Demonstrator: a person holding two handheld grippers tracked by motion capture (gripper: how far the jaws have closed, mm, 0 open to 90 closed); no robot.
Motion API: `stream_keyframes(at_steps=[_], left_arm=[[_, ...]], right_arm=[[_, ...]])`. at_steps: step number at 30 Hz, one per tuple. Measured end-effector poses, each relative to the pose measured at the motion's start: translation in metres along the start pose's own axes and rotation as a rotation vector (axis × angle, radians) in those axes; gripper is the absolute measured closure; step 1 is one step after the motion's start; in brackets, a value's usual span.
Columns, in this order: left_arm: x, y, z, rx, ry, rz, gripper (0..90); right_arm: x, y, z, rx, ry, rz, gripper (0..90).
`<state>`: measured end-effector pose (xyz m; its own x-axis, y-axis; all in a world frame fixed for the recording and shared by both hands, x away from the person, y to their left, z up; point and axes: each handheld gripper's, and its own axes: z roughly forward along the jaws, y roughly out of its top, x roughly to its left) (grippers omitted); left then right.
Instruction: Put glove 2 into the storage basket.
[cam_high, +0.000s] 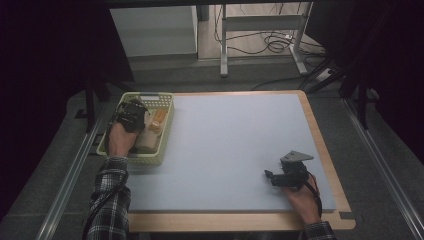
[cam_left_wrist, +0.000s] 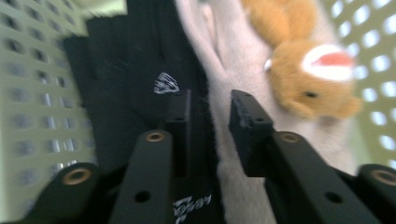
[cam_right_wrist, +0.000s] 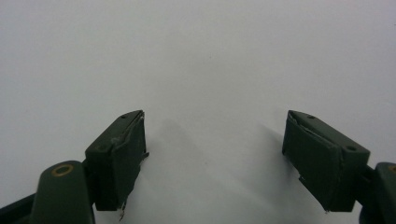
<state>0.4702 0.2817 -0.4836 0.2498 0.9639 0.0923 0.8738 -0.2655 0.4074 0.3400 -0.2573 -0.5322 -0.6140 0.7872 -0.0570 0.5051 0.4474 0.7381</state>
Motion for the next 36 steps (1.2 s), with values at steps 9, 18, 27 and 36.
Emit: stream_keyframes(at_steps=[9, 18, 27, 36], left_arm=[[-0.024, 0.011, 0.017, 0.011, -0.030, 0.048, 79.9], [-0.007, 0.003, 0.003, -0.048, 0.027, 0.002, 56.0], [0.006, -0.008, -0.027, -0.198, -0.066, -0.049, 29.3], [-0.004, -0.019, -0.057, -0.295, -0.191, -0.041, 10.6]], right_arm=[[0.000, 0.000, 0.000, 0.000, 0.000, 0.000, 21.1], [0.000, 0.000, 0.000, -0.001, 0.000, -0.001, 21.1], [0.000, 0.000, 0.000, -0.001, -0.001, -0.002, 21.1], [0.001, 0.000, 0.000, -0.001, -0.003, -0.004, 21.0]])
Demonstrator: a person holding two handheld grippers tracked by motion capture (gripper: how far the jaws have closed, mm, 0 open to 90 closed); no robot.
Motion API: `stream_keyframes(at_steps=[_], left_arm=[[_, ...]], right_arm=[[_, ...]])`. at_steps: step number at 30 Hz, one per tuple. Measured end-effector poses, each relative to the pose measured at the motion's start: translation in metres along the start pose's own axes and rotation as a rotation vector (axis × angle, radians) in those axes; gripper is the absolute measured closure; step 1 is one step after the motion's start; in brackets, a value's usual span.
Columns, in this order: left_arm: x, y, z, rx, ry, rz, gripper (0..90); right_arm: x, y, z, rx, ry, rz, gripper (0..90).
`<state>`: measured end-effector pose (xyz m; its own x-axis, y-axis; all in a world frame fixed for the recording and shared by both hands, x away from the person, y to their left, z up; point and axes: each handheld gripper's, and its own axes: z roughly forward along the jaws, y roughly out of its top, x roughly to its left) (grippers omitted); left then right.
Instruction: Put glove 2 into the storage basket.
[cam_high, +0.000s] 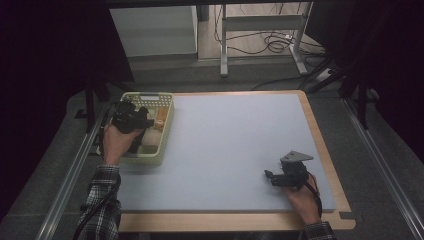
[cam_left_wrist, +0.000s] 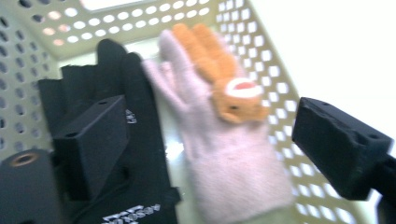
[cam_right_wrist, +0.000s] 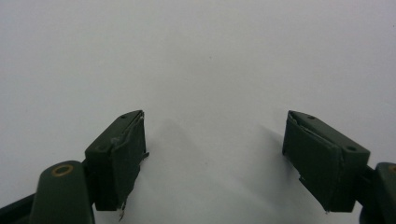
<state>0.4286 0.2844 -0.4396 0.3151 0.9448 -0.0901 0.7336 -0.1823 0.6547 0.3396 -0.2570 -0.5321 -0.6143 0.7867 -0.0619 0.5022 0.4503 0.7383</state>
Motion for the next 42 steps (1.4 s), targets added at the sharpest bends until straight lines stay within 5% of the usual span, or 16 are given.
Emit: stream_keyframes(at_steps=[13, 23, 33, 42], left_arm=[[-0.049, -0.015, -0.034, -0.060, -0.109, 0.143, 1.4], [-0.094, -0.036, -0.041, -0.133, -0.187, 0.220, 0.0], [-0.134, -0.071, -0.025, -0.187, -0.254, 0.278, 0.0], [-0.154, -0.103, 0.000, -0.169, -0.263, 0.300, 0.0]], right_arm=[[0.000, 0.000, 0.000, 0.000, -0.005, -0.005, 20.9], [0.001, 0.000, 0.000, 0.001, -0.005, -0.004, 20.8], [0.001, 0.000, 0.000, 0.001, -0.004, -0.003, 20.8], [0.001, 0.000, 0.000, 0.001, -0.004, -0.004, 20.8]])
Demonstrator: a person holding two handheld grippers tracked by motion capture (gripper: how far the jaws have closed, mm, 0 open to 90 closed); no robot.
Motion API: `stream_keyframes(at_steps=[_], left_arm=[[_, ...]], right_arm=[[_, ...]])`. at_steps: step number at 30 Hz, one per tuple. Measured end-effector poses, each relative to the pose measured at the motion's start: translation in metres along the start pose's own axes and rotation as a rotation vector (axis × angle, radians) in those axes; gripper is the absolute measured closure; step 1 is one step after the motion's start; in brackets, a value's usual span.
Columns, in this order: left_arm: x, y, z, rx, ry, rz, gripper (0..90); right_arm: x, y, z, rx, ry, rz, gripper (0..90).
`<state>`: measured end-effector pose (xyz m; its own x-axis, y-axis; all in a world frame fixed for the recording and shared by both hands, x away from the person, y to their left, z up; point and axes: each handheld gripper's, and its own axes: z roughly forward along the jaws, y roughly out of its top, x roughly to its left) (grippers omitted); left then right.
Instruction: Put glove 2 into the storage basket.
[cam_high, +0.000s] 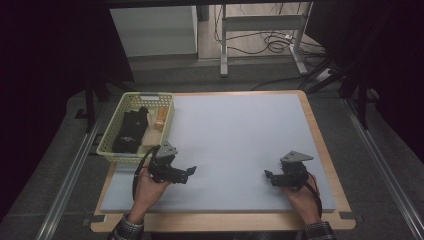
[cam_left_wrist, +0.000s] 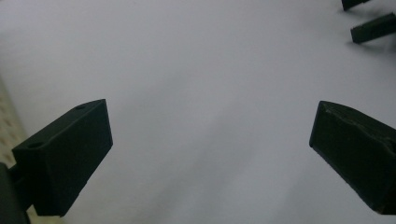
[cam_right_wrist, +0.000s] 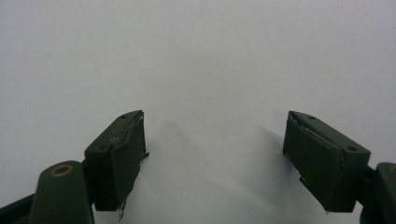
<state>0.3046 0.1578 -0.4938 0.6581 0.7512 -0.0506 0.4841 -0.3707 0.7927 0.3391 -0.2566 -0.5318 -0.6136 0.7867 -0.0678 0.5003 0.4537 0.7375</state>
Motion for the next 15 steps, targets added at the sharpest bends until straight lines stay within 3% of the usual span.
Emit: stream_keyframes(at_steps=[8, 14, 15], left_arm=[[-0.010, -0.029, 0.023, 0.088, 0.029, 0.030, 0.0], [-0.010, -0.042, 0.035, 0.161, 0.037, 0.030, 0.0], [-0.008, -0.044, 0.036, 0.152, 0.021, 0.010, 0.0]], right_arm=[[0.000, 0.000, 0.000, 0.000, -0.002, -0.003, 20.8], [0.000, 0.000, 0.000, -0.001, -0.003, -0.004, 20.8], [0.000, 0.000, 0.000, -0.001, -0.003, -0.004, 20.8]])
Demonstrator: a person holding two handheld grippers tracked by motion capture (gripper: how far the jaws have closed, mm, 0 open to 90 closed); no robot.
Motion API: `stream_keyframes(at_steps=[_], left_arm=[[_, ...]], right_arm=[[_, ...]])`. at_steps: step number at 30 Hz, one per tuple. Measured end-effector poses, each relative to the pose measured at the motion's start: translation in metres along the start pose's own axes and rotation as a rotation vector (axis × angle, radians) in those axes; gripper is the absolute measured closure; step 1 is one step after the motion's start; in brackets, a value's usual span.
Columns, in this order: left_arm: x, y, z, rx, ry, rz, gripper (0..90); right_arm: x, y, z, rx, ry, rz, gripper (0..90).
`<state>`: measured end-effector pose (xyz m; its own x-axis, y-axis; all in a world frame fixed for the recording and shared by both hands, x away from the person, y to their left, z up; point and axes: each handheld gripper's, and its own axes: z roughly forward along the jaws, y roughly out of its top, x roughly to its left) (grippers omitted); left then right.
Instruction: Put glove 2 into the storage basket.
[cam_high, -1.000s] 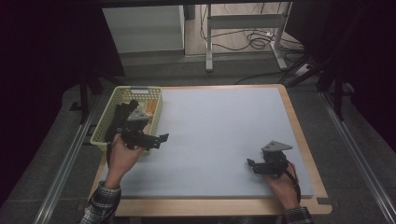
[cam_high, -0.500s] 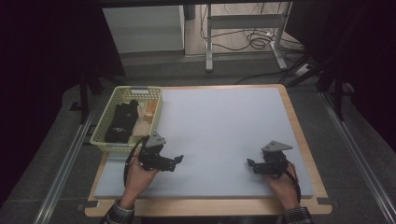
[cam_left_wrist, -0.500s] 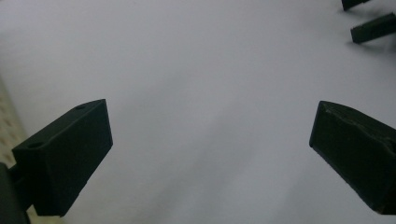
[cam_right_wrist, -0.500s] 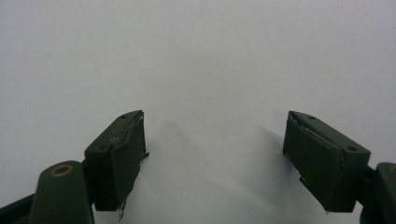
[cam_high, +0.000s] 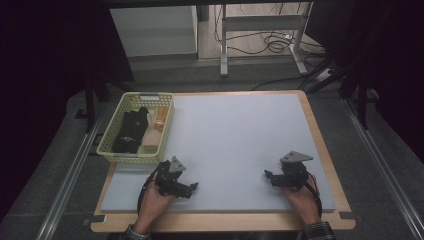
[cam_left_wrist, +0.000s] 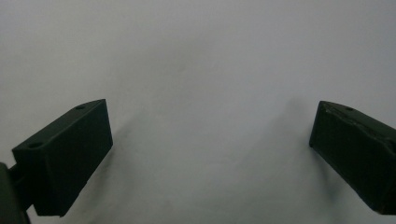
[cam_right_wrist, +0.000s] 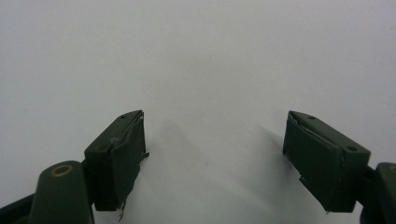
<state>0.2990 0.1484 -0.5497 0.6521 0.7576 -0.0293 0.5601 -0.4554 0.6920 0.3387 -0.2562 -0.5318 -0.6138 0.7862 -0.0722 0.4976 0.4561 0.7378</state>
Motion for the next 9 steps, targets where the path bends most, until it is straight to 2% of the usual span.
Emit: stream_keyframes(at_steps=[1, 9], left_arm=[[0.0011, -0.0002, 0.0001, 0.002, -0.007, -0.014, 0.0], [0.0010, -0.0003, 0.0005, 0.009, -0.009, -0.008, 0.0]], right_arm=[[0.0000, 0.0000, 0.0000, 0.000, 0.000, 0.000, 20.8], [-0.0003, -0.0002, 0.0002, 0.000, 0.000, 0.001, 20.6]])
